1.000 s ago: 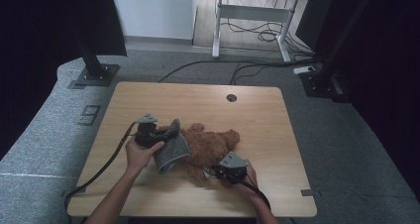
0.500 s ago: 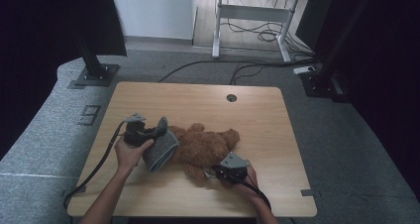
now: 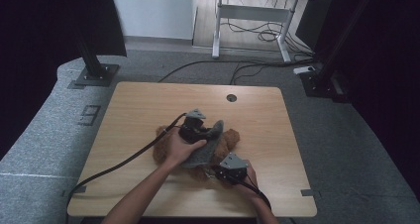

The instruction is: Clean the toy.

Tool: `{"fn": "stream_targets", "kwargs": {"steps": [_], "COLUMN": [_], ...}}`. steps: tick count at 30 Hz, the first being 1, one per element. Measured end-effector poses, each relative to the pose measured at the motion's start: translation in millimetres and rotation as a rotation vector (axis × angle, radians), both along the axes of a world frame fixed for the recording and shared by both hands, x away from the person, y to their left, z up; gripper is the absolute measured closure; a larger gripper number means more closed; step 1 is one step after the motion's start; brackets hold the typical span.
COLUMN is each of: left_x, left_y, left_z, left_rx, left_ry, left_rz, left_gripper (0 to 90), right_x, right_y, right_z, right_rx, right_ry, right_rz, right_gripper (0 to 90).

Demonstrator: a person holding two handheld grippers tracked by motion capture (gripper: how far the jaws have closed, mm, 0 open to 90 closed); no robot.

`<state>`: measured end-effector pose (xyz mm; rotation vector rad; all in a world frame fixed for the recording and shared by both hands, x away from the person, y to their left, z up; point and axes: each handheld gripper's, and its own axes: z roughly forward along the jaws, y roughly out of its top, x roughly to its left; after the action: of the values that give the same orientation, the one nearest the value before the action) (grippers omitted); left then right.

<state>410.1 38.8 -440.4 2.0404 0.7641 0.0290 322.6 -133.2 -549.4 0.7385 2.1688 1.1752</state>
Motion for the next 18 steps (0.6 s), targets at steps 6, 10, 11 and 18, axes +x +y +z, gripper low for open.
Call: {"fn": "stream_targets", "kwargs": {"steps": [6,10,11,18], "left_x": [16.0,18.0,18.8,30.0], "left_y": [-17.0,-0.6,5.9,66.8], "left_z": [-10.8,-10.0,-10.1,-18.5], "left_rx": [0.109,0.124,0.122,0.063], "left_ry": [0.024,0.025,0.031,0.103], "left_rz": [0.023,0.060,0.070,0.143], "left_gripper": [75.1,75.4,75.4,75.3], "right_x": [-1.7,-4.4,-5.6,-7.9], "right_y": [2.0,3.9,4.8,6.2], "right_z": [-1.0,-1.6,-1.6,-1.6], "right_rx": [-0.035,-0.055,-0.065,-0.078], "right_ry": [-0.015,-0.035,-0.041,-0.051], "right_rz": [-0.005,-0.015,-0.018,-0.016], "right_gripper": [48.8,49.9,50.1,50.6]}}
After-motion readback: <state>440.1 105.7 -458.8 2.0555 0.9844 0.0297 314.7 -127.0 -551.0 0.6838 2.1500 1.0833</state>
